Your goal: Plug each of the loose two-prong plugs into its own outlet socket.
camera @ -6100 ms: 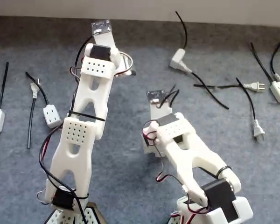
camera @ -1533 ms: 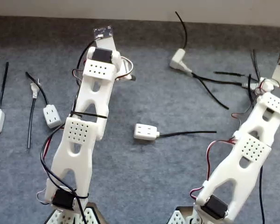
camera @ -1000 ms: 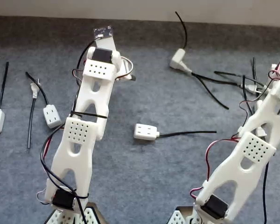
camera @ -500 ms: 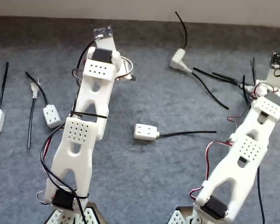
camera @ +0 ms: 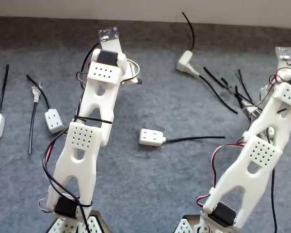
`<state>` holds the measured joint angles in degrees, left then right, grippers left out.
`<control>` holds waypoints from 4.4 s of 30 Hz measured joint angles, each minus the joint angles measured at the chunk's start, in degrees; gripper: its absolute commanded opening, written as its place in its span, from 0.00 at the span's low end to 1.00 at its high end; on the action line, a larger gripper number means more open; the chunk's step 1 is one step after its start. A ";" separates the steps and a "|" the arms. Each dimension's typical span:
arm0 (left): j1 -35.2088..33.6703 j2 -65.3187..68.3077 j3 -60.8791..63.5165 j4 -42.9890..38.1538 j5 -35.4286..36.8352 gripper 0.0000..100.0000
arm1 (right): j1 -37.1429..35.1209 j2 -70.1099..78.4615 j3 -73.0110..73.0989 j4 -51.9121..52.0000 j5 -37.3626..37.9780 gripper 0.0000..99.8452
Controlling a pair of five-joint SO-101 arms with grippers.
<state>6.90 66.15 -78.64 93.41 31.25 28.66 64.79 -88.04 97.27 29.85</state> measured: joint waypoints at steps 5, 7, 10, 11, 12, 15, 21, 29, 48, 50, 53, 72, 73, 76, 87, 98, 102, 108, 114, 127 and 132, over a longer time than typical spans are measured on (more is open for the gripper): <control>0.00 0.00 0.00 0.00 0.00 0.30 | 0.18 -6.24 0.00 -3.87 -4.40 0.12; 0.00 0.00 0.00 0.00 0.00 0.30 | 0.09 -8.00 0.00 -4.48 -7.47 0.12; 0.00 0.00 0.00 0.00 0.00 0.30 | -1.23 -10.29 0.00 -2.81 -11.60 0.12; 0.09 0.00 0.00 0.00 0.00 0.30 | -2.02 -11.34 0.00 -1.67 -12.57 0.12; 0.09 0.00 0.00 0.00 0.00 0.30 | -2.90 -12.48 0.00 -0.09 -13.54 0.12; 0.18 0.00 0.00 0.00 0.00 0.30 | -5.10 -16.97 0.00 1.41 -17.41 0.12; 0.18 0.00 -9.23 4.22 0.00 0.30 | -5.01 -25.14 2.46 1.58 -28.04 0.12; -4.92 -4.57 -13.80 7.74 -10.73 0.30 | -9.85 -33.49 28.04 1.58 -30.77 0.12; -39.91 -3.16 -14.15 7.91 -46.51 0.30 | -26.29 -34.99 71.56 -6.68 -37.19 0.12; -40.00 -0.18 -14.15 7.74 -47.21 0.30 | -27.60 -34.99 74.99 -9.49 -37.54 0.12; -40.62 4.40 -14.15 5.01 -47.38 0.30 | -28.31 -34.99 79.74 -13.80 -37.54 0.12; -43.96 9.85 -14.15 -3.08 -48.09 0.30 | -28.40 -35.25 84.75 -18.55 -37.63 0.12; -44.48 9.85 -14.15 -3.08 -48.88 0.30 | -28.40 -34.99 84.57 -18.55 -37.63 0.12; -46.07 9.85 -14.15 -3.08 -50.46 0.30 | -28.40 -34.37 84.84 -19.16 -37.63 0.12; -46.59 12.66 -14.51 -3.08 -54.24 0.30 | -28.40 -33.76 85.01 -19.34 -37.63 0.12; -42.55 13.01 -14.59 -3.08 -46.95 0.30 | -28.40 -33.76 85.01 -19.34 -37.63 0.12; -42.46 13.01 -14.59 -3.08 -45.71 0.30 | -28.40 -33.76 85.01 -19.87 -37.63 0.12; -42.46 9.58 -14.59 0.97 -45.54 0.30 | -28.40 -33.76 85.10 -20.13 -37.63 0.12; -42.46 9.49 -14.59 4.57 -45.80 0.30 | -28.40 -33.76 85.10 -20.13 -37.63 0.12; -42.46 14.15 -15.30 5.63 -49.05 0.28 | -28.40 -33.76 85.10 -20.13 -37.63 0.12; -42.02 14.59 -15.82 6.24 -53.36 0.09 | -28.40 -33.76 85.10 -20.13 -37.63 0.12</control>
<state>-35.12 80.75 -94.46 99.65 -22.11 0.26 31.03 -2.95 77.14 -7.78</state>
